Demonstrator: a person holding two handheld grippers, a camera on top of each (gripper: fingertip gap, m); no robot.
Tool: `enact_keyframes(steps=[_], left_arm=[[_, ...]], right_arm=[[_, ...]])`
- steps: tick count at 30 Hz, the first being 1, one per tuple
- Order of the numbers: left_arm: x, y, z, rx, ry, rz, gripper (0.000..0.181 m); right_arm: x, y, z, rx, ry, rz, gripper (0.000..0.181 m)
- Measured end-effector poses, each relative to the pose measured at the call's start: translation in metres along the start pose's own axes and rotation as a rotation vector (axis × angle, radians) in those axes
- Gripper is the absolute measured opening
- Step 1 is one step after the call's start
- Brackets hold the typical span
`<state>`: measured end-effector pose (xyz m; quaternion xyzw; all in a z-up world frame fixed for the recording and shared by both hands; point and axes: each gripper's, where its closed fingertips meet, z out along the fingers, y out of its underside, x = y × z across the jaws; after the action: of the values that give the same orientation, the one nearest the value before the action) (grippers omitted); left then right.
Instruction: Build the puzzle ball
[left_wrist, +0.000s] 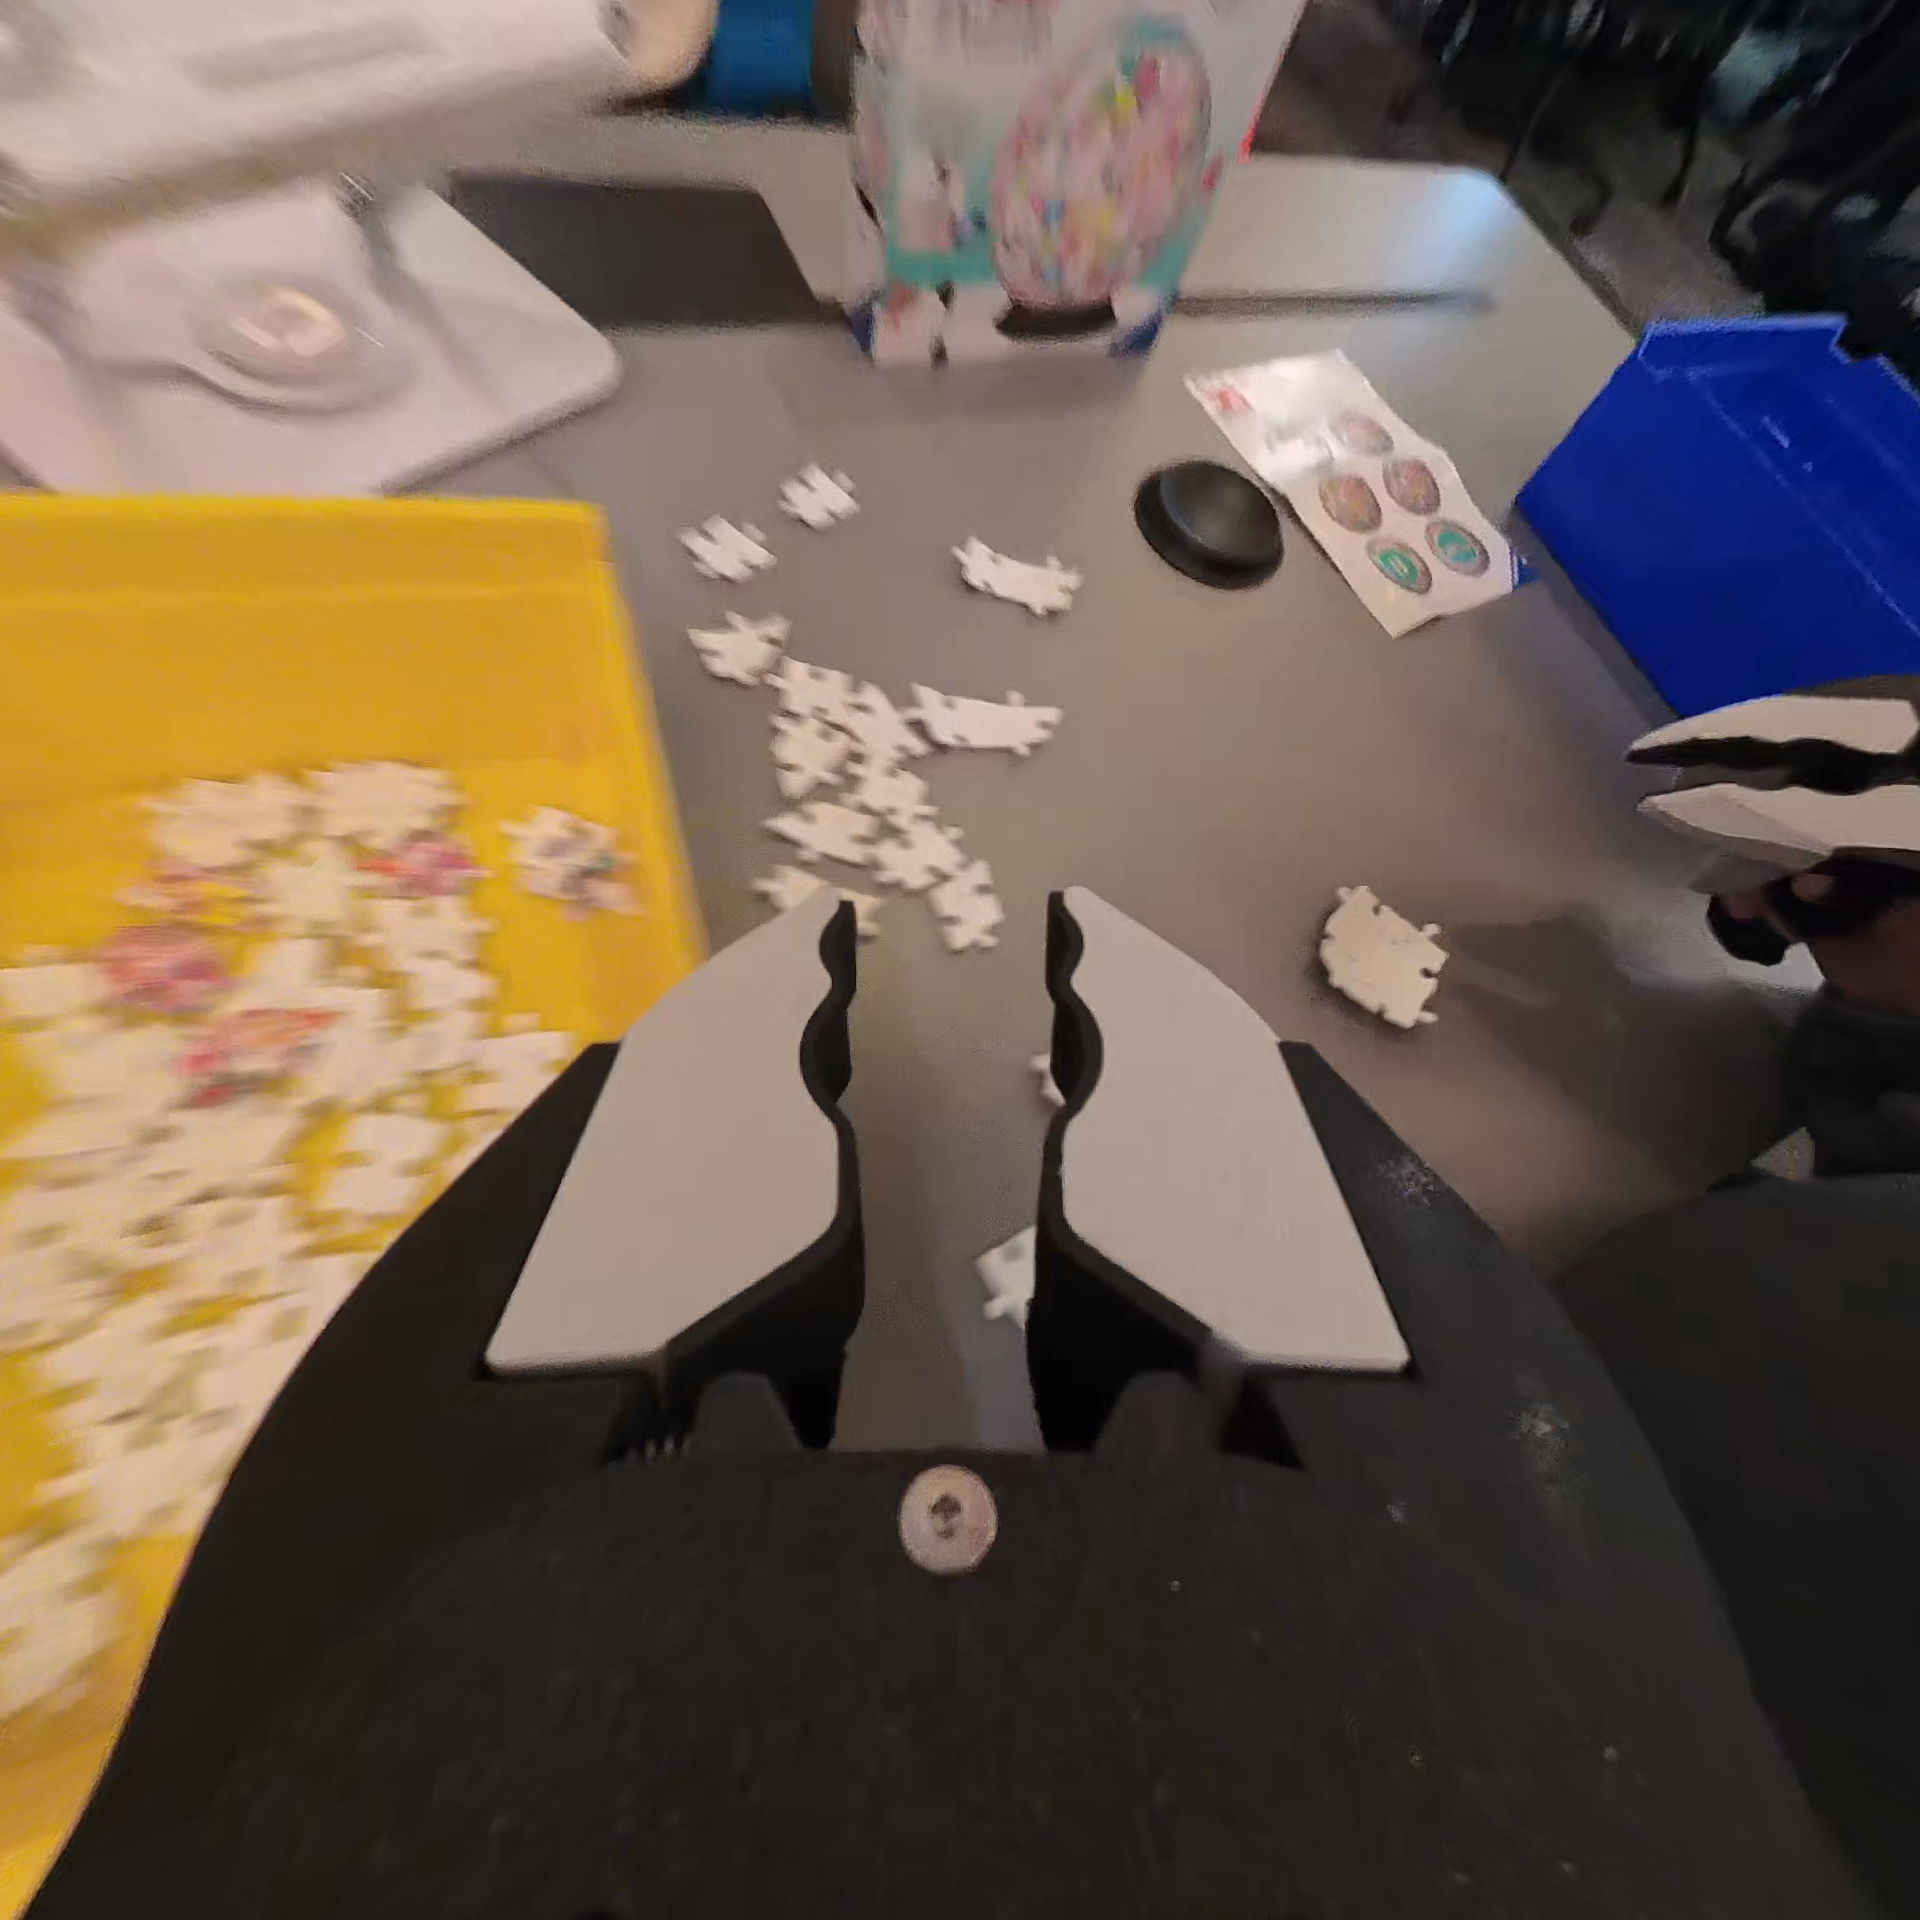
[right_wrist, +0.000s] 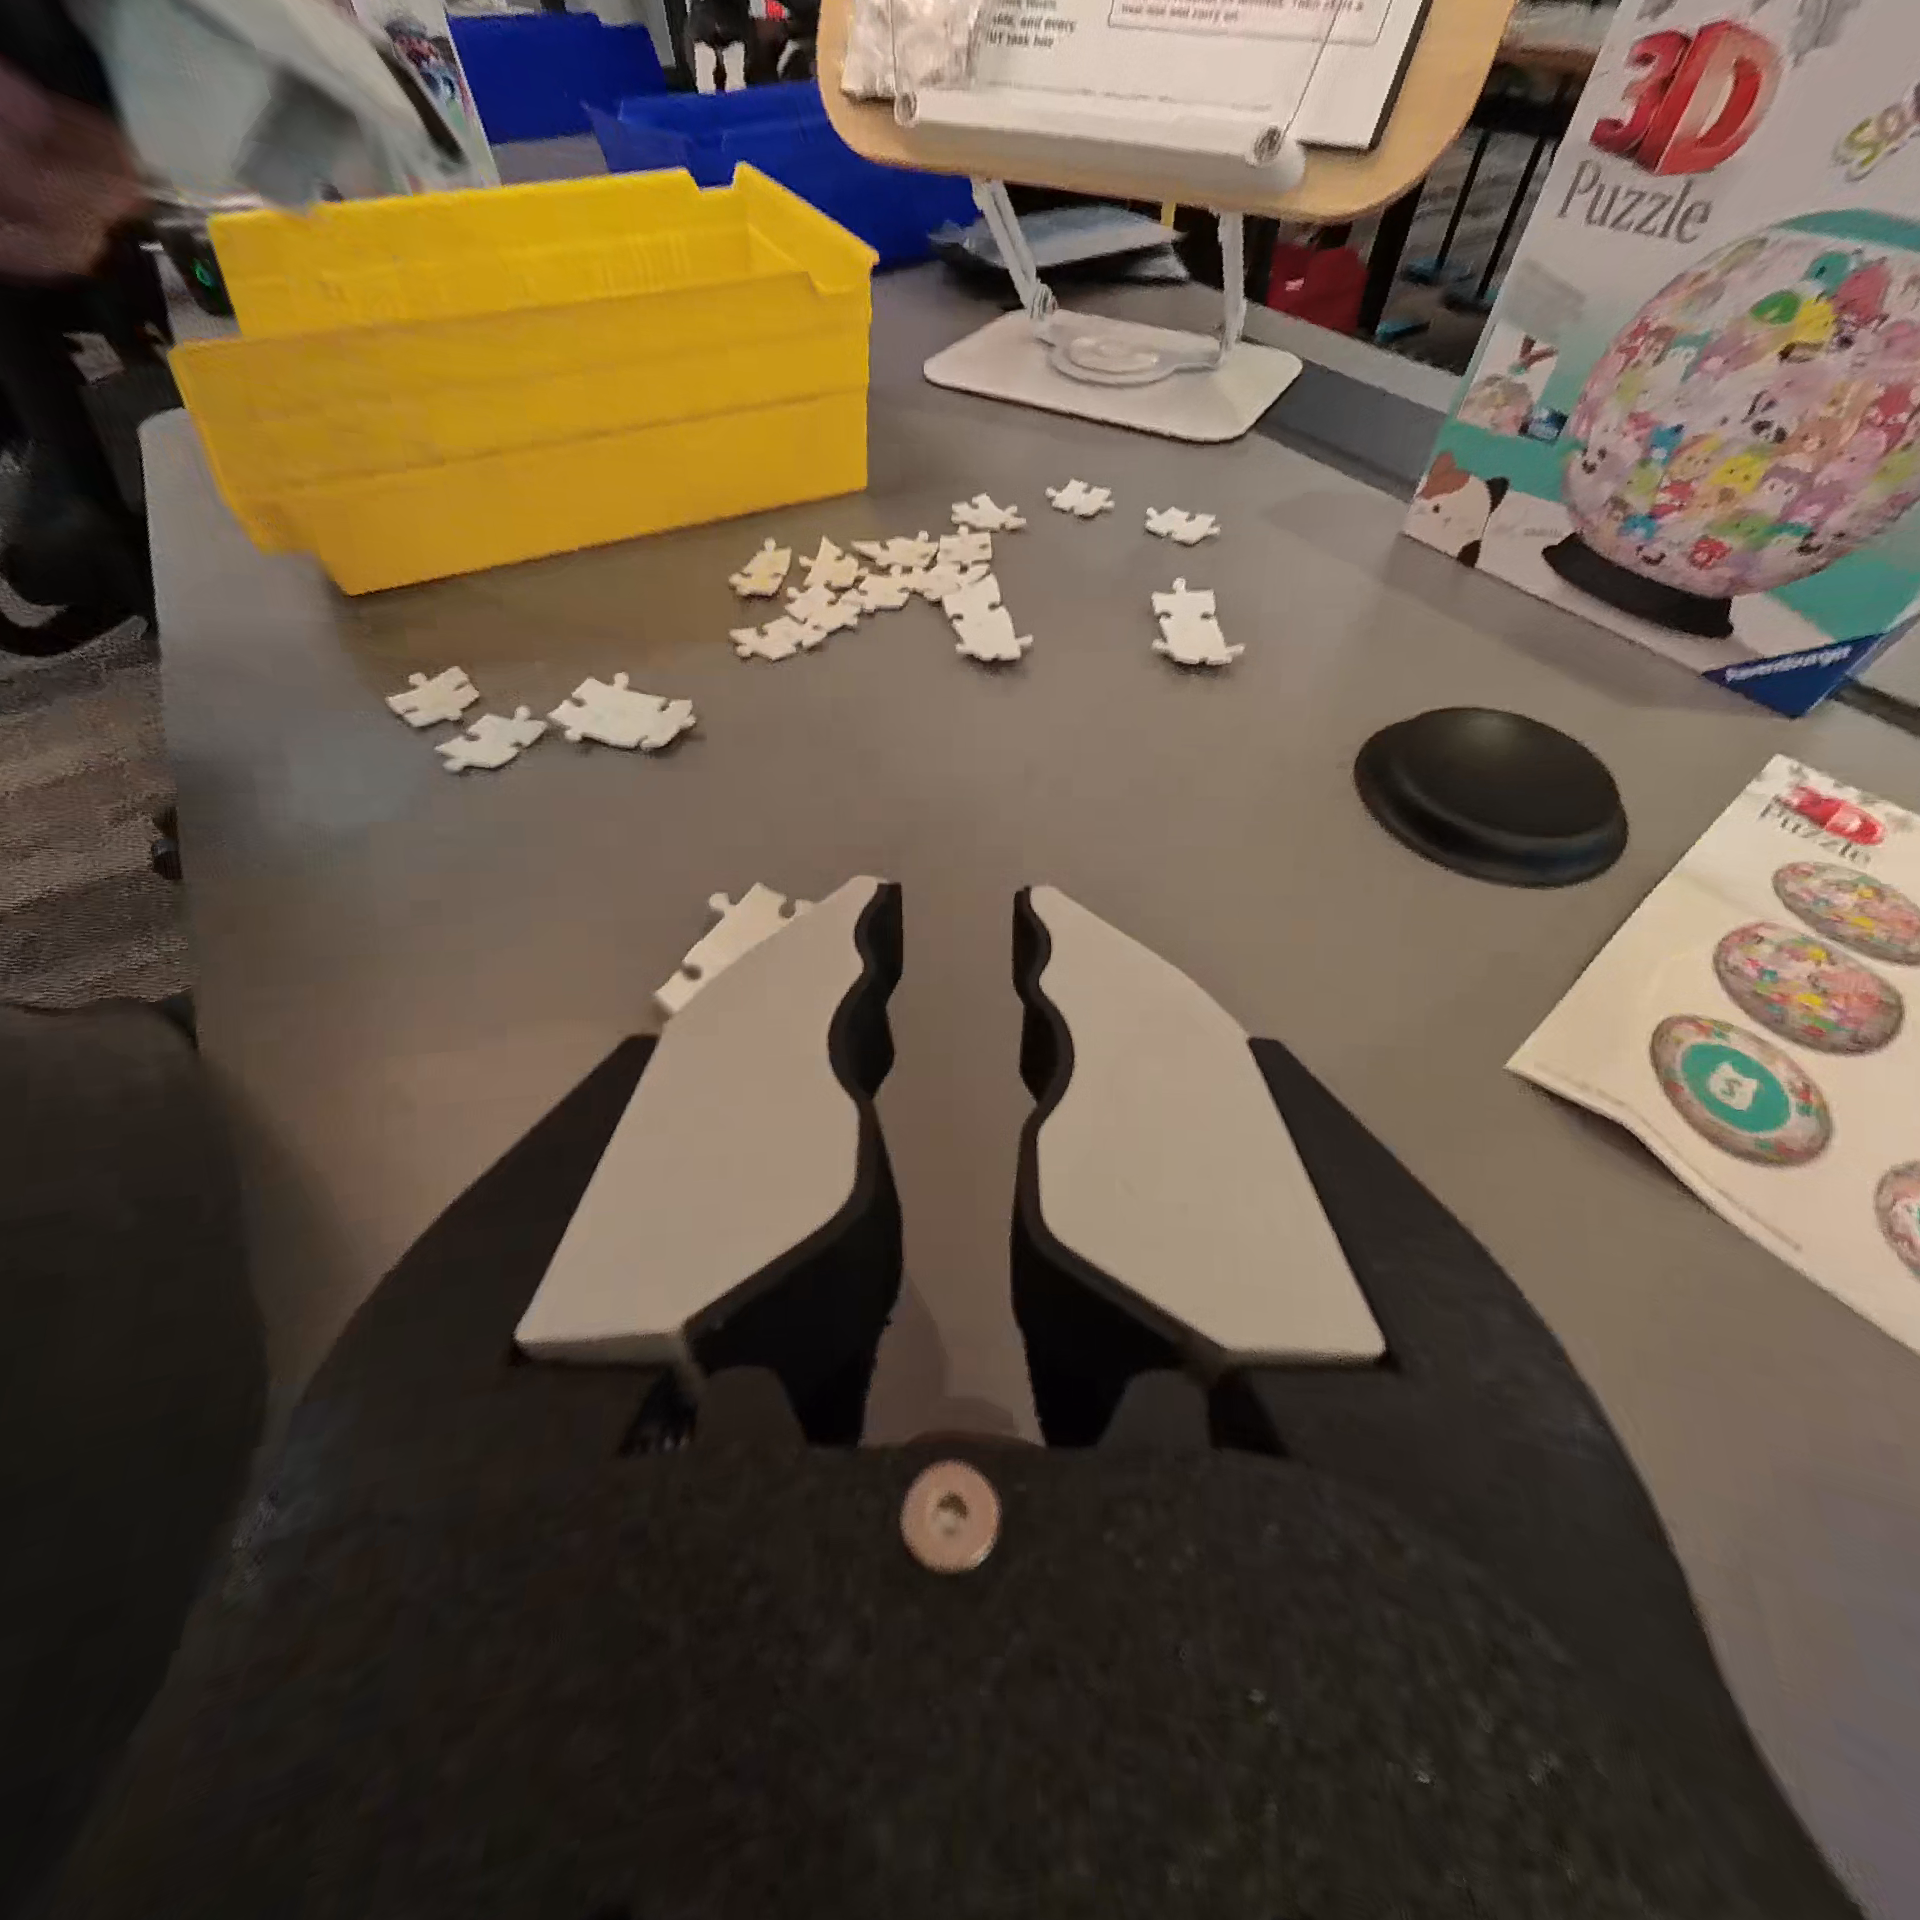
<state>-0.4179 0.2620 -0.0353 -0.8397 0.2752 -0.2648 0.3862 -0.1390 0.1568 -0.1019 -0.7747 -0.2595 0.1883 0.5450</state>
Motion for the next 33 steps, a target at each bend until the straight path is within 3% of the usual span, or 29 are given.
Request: enact_keyframes(steps=[2, 4, 7, 10, 14, 18, 21, 23, 30, 32, 33], left_arm=[[-0.043, -0.002, -0.029, -0.003, -0.015, 0.024, 0.036], [-0.101, 0.022, -0.031, -0.16, -0.099, 0.057, 0.056], [-0.171, 0.057, -0.004, -0.411, -0.209, 0.195, 0.054], [-0.2, 0.073, 0.03, -0.522, -0.174, 0.243, 0.054], [-0.205, 0.079, 0.056, -0.57, -0.095, 0.26, 0.052], [-0.209, 0.081, 0.063, -0.583, -0.099, 0.267, 0.028], [-0.212, 0.081, 0.059, -0.584, -0.12, 0.255, 0.025], [-0.213, 0.076, 0.052, -0.552, -0.141, 0.243, 0.0], [-0.206, 0.036, 0.003, -0.29, -0.167, 0.063, 0.0], [-0.199, 0.041, -0.003, -0.294, -0.126, 0.04, 0.001], [-0.197, 0.049, -0.002, -0.335, -0.122, 0.052, 0.012]], right_arm=[[-0.003, 0.008, -0.002, -0.033, 0.009, 0.039, 0.02], [-0.007, 0.014, -0.002, -0.062, 0.017, 0.078, 0.02], [-0.012, 0.014, 0.004, -0.068, 0.03, 0.113, 0.02], [-0.018, 0.009, 0.011, -0.08, 0.04, 0.108, 0.02], [-0.02, 0.006, 0.011, -0.11, 0.061, 0.092, 0.019], [-0.019, 0.005, 0.009, -0.126, 0.068, 0.097, 0.019], [-0.016, 0.004, 0.009, -0.128, 0.07, 0.098, 0.019], [-0.015, 0.003, 0.01, -0.126, 0.063, 0.098, 0.018], [-0.017, 0.002, 0.013, -0.111, 0.037, 0.071, 0.017], [-0.018, 0.004, 0.013, -0.109, 0.029, 0.073, 0.016], [-0.018, 0.006, 0.013, -0.107, 0.024, 0.075, 0.016]])
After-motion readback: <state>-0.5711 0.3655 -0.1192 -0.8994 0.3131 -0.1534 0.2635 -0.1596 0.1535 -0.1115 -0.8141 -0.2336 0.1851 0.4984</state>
